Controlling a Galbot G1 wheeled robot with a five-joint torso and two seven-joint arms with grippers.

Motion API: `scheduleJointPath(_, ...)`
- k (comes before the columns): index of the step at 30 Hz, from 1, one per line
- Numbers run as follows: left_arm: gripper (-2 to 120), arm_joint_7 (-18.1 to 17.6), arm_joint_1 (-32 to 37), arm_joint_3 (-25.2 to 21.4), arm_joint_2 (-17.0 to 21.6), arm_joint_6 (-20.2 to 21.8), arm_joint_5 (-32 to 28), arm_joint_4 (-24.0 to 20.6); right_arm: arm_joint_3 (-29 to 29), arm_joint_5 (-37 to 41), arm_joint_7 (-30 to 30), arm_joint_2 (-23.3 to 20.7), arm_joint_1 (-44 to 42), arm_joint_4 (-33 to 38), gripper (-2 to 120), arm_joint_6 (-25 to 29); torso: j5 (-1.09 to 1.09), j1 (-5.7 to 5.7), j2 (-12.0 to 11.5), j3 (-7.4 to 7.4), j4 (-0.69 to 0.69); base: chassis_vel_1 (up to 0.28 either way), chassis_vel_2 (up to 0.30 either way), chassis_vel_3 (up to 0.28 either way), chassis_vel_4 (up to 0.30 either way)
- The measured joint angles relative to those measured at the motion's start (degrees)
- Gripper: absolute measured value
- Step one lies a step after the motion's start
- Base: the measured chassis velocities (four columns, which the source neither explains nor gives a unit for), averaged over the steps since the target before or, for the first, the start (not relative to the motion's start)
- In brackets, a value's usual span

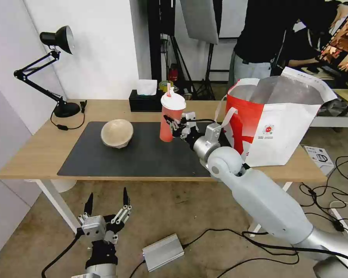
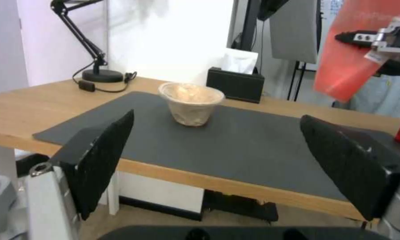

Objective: Pick up the trash from the table and place it into the takeout bag.

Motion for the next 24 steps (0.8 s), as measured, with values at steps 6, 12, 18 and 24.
scheduleJointPath(6,100,0.0,-0.2,0.2,0.3,0.1,-0.5,0.0,2.0,1.3,-0.4,-3.1,-0.3,1.8,5,-0.1,0.0,0.0,0.0,0.0,0.0,0.0,0.0,0.0,0.0)
scheduleJointPath(12,100,-0.1,-0.2,0.6,0.4,0.1,-0.9,0.0,3.8,2.5,-0.4,-5.5,-1.6,3.6,5,-0.2,0.0,0.0,0.0,0.0,0.0,0.0,0.0,0.0,0.0)
scheduleJointPath(18,100,-0.1,-0.3,1.0,0.3,0.1,-1.1,0.0,5.2,3.6,-0.4,-7.1,-2.2,5.3,5,-0.5,0.0,0.0,0.0,0.0,0.0,0.0,0.0,0.0,0.0)
scheduleJointPath(24,100,-0.1,-0.7,1.2,0.3,-0.1,-1.2,0.0,7.0,5.3,-0.1,-10.1,-2.5,7.6,5,-1.2,-0.01,0.0,0.0,0.0,0.0,0.0,0.0,0.0,0.0)
